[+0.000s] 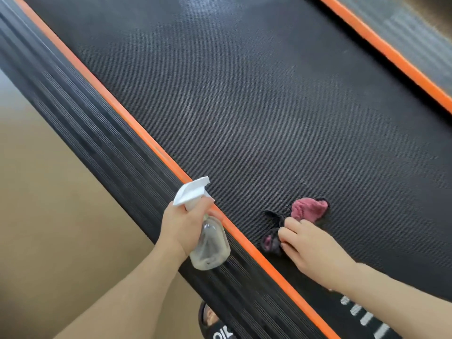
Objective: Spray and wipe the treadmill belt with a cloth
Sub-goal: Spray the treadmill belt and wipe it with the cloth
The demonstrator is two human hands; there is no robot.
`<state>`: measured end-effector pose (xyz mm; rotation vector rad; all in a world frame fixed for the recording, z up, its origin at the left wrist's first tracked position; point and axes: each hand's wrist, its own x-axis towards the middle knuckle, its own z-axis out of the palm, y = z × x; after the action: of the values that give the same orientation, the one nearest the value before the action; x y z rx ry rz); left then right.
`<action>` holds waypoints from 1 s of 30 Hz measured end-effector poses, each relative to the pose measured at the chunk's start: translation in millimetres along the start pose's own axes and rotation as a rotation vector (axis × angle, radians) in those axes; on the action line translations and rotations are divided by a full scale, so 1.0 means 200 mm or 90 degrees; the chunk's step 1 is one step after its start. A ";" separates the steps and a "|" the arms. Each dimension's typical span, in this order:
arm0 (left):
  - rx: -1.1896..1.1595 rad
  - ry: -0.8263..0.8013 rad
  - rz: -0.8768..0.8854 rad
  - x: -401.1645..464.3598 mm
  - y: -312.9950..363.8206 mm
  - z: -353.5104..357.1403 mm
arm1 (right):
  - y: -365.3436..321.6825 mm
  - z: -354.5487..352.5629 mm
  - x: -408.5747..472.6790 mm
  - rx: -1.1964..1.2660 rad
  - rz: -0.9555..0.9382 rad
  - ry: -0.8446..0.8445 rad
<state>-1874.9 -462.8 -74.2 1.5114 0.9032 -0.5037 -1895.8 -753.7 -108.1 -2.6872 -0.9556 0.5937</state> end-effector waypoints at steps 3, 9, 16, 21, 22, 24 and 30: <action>0.009 -0.006 0.021 0.02 -0.02 -0.01 | 0.00 -0.05 0.22 -0.055 -0.086 0.056; -0.010 -0.016 0.094 0.04 -0.05 -0.02 | -0.17 -0.19 0.98 -0.018 -0.003 0.207; -0.014 -0.034 0.108 0.02 -0.04 -0.02 | -0.17 0.00 0.17 0.002 -0.069 0.066; -0.019 -0.045 0.121 0.02 -0.04 -0.03 | -0.11 0.02 0.17 -0.023 -0.078 0.025; -0.019 -0.050 0.124 0.03 -0.04 -0.04 | -0.12 0.02 0.24 -0.018 -0.068 0.051; -0.021 -0.052 0.129 0.05 -0.06 -0.05 | -0.15 0.01 0.47 0.028 -0.034 0.144; -0.060 -0.062 0.117 0.08 -0.10 -0.06 | -0.24 -0.16 1.13 0.060 -0.034 0.244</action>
<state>-1883.7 -447.4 -96.4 1.4546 0.6965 -0.3919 -1747.8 -573.6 -130.6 -2.5502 -0.8635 0.1011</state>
